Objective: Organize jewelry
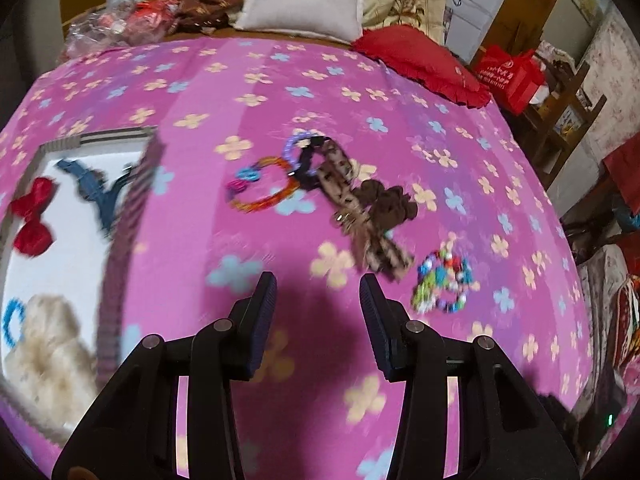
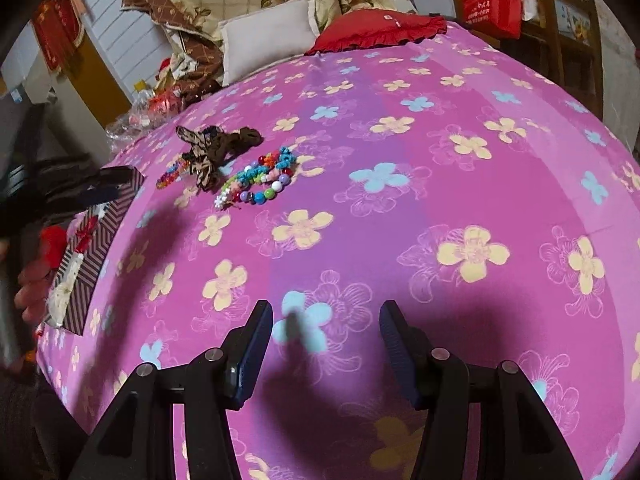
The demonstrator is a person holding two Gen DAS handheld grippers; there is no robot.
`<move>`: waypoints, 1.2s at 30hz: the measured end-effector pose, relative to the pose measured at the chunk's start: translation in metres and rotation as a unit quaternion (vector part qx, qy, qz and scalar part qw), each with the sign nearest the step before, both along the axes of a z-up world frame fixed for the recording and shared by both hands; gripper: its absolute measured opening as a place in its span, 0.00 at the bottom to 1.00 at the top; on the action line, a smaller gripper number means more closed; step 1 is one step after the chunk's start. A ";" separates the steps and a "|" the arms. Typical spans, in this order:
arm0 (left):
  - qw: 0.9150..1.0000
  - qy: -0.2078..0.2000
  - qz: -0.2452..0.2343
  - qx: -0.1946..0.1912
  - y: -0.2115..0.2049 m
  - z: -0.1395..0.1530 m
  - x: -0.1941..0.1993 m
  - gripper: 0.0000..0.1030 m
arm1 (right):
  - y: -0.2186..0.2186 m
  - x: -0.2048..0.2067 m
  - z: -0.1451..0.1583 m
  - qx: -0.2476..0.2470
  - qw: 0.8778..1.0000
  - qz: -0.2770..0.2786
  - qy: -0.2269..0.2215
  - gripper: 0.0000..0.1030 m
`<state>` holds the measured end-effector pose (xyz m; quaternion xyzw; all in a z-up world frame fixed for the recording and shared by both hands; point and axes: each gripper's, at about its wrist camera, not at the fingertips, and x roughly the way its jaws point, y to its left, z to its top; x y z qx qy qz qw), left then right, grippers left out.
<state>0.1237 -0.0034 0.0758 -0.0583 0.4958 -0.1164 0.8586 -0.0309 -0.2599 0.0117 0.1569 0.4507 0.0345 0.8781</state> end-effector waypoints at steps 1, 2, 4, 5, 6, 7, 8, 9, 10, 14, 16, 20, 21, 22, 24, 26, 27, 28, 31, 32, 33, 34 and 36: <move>1.000 0.007 0.000 0.000 -0.007 -0.004 0.013 0.41 | -0.002 0.000 0.000 0.002 1.000 0.001 -0.002 0.52; 1.000 0.011 0.001 -0.002 -0.011 -0.007 0.021 0.41 | -0.003 0.000 0.000 0.001 1.000 0.002 -0.004 0.52; 1.000 0.014 0.007 -0.003 -0.020 -0.011 0.040 0.41 | -0.006 0.000 0.000 0.000 1.000 0.005 -0.008 0.52; 1.000 0.015 0.010 -0.004 -0.023 -0.012 0.049 0.41 | -0.006 0.000 -0.001 -0.001 1.000 0.007 -0.010 0.52; 1.000 0.017 0.011 -0.003 -0.025 -0.014 0.055 0.41 | -0.007 0.000 -0.001 -0.001 1.000 0.008 -0.012 0.52; 1.000 0.021 0.015 -0.001 -0.029 -0.016 0.066 0.41 | -0.007 0.000 -0.001 -0.001 1.000 0.009 -0.014 0.52; 1.000 0.023 0.018 0.001 -0.031 -0.018 0.073 0.41 | -0.008 0.000 -0.001 -0.002 1.000 0.011 -0.016 0.52; 0.999 0.025 0.021 0.003 -0.033 -0.021 0.079 0.41 | -0.008 0.001 -0.001 -0.003 1.000 0.012 -0.017 0.52; 0.999 0.030 0.024 0.005 -0.036 -0.025 0.089 0.41 | -0.009 0.001 -0.002 -0.003 1.000 0.013 -0.018 0.53; 0.999 0.041 0.023 0.001 -0.045 -0.037 0.105 0.40 | -0.006 0.002 -0.002 -0.008 1.000 0.018 -0.024 0.58; 0.999 0.049 0.015 0.004 -0.048 -0.043 0.109 0.11 | -0.003 0.003 -0.002 -0.018 0.999 0.020 -0.025 0.59; 0.999 0.040 0.021 -0.009 -0.040 -0.036 0.100 0.02 | 0.003 0.004 -0.002 -0.045 0.998 0.024 -0.024 0.60; 0.999 0.034 0.019 -0.014 -0.038 -0.032 0.096 0.02 | 0.004 0.005 -0.002 -0.048 0.998 0.023 -0.022 0.60; 1.000 0.022 0.012 -0.019 -0.034 -0.022 0.086 0.02 | 0.004 0.005 -0.002 -0.050 0.998 0.022 -0.021 0.60; 1.000 0.006 0.001 -0.026 -0.028 -0.010 0.070 0.02 | 0.005 0.006 -0.002 -0.052 0.998 0.019 -0.017 0.60; 0.999 -0.010 -0.014 -0.048 -0.014 0.007 0.047 0.02 | 0.006 0.007 -0.002 -0.054 0.998 0.016 -0.010 0.60; 0.998 -0.014 -0.019 -0.058 -0.008 0.012 0.038 0.02 | 0.007 0.008 -0.001 -0.052 0.999 0.015 -0.005 0.60; 0.997 -0.016 -0.024 -0.072 0.000 0.018 0.027 0.02 | 0.007 0.008 -0.001 -0.047 0.999 0.015 -0.002 0.60; 0.993 -0.021 -0.033 -0.111 0.026 0.029 -0.003 0.02 | 0.013 0.008 0.001 -0.028 0.999 0.016 0.010 0.60; 0.992 -0.022 -0.033 -0.116 0.034 0.029 -0.010 0.02 | 0.016 0.009 0.002 -0.026 0.999 0.017 0.012 0.60; 0.992 -0.022 -0.032 -0.120 0.040 0.027 -0.015 0.02 | 0.020 0.009 0.003 -0.027 0.999 0.020 0.014 0.60; 0.992 -0.021 -0.030 -0.121 0.043 0.026 -0.018 0.02 | 0.027 0.009 0.005 -0.034 0.999 0.023 0.015 0.60; 0.993 -0.021 -0.024 -0.116 0.054 0.018 -0.025 0.02 | 0.036 0.011 0.010 -0.047 0.998 0.027 0.014 0.60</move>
